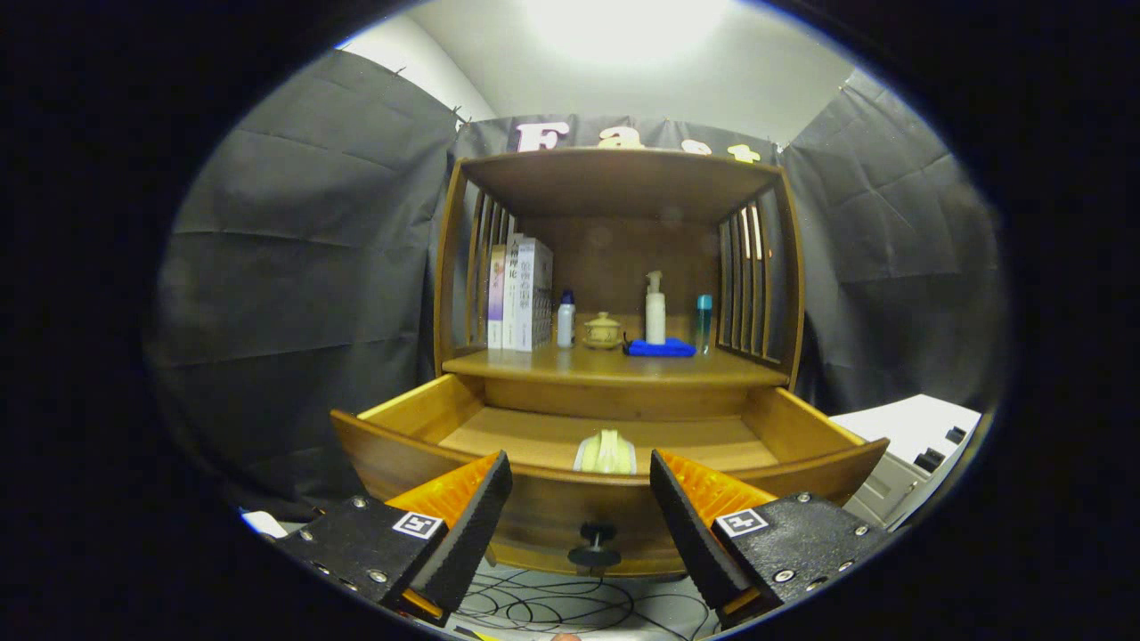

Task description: Pull open the drawer, take out the items inside it, and place them on the countertop above the cabinet.

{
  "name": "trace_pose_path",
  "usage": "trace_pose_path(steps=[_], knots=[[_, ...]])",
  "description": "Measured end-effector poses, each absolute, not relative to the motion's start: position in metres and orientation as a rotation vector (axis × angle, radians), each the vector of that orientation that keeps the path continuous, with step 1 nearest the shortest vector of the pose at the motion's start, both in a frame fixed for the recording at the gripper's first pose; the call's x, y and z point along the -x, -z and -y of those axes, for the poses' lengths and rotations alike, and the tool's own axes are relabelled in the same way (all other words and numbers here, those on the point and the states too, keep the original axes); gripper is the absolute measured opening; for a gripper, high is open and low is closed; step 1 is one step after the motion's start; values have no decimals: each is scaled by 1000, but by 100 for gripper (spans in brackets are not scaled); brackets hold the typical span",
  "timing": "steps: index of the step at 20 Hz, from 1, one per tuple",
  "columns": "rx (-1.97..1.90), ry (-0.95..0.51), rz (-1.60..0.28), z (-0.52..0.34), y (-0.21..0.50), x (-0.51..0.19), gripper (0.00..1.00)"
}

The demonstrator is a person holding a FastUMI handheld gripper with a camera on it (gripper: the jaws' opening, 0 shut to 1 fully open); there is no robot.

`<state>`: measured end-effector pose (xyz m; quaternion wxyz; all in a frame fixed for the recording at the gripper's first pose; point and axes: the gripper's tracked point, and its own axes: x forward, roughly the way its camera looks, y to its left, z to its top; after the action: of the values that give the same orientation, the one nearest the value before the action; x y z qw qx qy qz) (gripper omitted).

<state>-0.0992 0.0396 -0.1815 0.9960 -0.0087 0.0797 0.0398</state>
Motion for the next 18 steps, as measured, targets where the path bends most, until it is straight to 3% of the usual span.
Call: trace_pose_path(steps=[4, 18], knots=[[25, -149, -242, -56, 169, 80, 96], [-35, 33, -500, -44, 206, -15, 95]])
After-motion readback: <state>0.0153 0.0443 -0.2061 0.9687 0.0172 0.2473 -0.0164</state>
